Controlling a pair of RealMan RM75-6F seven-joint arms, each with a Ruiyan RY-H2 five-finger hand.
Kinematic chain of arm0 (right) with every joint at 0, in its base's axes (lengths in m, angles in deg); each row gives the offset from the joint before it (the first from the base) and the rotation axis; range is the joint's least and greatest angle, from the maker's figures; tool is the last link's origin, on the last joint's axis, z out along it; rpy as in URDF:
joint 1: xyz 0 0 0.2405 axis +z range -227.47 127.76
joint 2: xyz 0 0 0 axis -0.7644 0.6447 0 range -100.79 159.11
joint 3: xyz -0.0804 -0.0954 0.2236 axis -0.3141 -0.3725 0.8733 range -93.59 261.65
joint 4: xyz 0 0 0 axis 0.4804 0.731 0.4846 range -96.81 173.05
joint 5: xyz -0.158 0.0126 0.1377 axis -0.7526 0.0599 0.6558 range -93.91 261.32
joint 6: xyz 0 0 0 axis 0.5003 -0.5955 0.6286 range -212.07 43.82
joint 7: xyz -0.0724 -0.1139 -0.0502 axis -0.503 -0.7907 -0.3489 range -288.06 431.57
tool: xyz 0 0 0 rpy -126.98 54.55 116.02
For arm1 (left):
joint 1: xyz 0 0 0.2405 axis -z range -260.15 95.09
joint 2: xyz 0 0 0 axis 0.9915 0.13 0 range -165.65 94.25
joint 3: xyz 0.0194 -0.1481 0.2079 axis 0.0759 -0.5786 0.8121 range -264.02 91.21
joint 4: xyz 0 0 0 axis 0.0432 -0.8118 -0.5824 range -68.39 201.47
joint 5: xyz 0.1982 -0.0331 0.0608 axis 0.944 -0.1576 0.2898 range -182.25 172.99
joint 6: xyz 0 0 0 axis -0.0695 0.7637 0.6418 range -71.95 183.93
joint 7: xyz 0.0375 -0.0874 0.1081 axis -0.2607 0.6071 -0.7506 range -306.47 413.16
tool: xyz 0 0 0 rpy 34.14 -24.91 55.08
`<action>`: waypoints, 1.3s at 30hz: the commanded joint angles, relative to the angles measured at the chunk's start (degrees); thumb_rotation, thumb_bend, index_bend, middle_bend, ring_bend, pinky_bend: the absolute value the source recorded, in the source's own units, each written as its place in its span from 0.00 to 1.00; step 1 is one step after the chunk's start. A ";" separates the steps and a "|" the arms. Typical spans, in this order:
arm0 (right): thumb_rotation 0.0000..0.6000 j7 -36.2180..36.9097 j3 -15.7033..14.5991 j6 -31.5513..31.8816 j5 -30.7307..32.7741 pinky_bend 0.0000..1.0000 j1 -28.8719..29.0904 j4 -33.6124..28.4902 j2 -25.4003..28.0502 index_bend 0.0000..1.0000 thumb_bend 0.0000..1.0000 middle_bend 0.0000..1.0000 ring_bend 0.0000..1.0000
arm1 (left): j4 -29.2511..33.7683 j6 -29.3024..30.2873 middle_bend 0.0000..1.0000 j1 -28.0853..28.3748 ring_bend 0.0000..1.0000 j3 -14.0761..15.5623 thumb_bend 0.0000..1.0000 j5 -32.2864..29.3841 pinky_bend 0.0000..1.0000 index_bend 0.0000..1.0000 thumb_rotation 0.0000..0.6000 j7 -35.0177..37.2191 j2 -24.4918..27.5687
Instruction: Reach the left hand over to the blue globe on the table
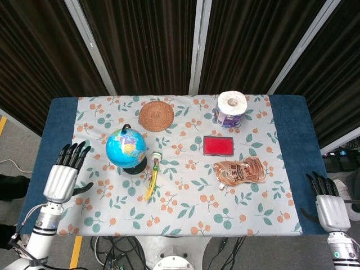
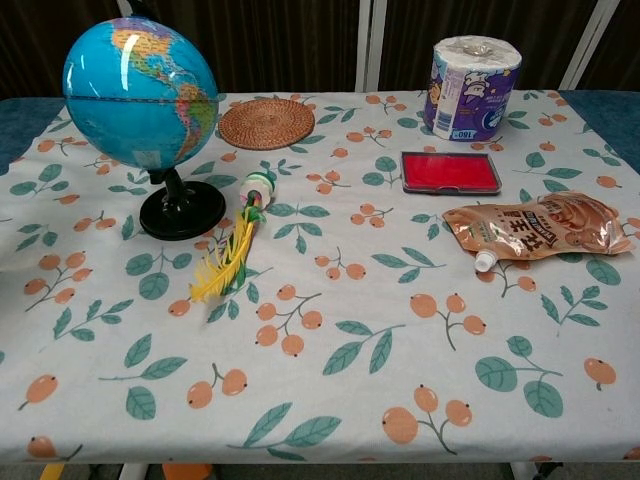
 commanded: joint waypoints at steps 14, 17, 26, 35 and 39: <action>1.00 1.20 -0.13 -0.60 0.32 0.00 -0.04 1.45 -0.56 0.00 0.11 0.00 0.00 | 4.26 -3.87 0.00 4.37 0.00 1.71 0.00 6.57 0.00 0.02 1.00 -6.28 -3.09; 1.00 1.32 -0.16 -0.64 0.26 0.00 -0.02 1.64 -0.68 0.00 0.11 0.00 0.00 | 4.18 -4.21 0.00 4.53 0.00 1.64 0.00 6.12 0.00 0.02 1.00 -6.47 -3.26; 1.00 1.23 -0.11 -0.54 0.19 0.00 0.00 1.64 -0.71 0.00 0.11 0.00 0.00 | 3.49 -4.80 0.00 4.53 0.00 1.76 0.00 4.68 0.00 0.02 1.00 -6.07 -3.31; 1.00 1.36 -0.03 -0.66 0.38 0.00 0.00 1.78 -0.74 0.00 0.11 0.00 0.00 | 2.32 -4.94 0.00 4.38 0.00 1.41 0.00 2.81 0.00 0.02 1.00 -5.12 -3.32; 1.00 1.39 -0.01 -0.65 0.38 0.00 0.00 1.78 -0.72 0.00 0.11 0.00 0.00 | 1.40 -4.64 0.00 3.87 0.00 1.07 0.00 1.29 0.00 0.02 1.00 -4.09 -2.94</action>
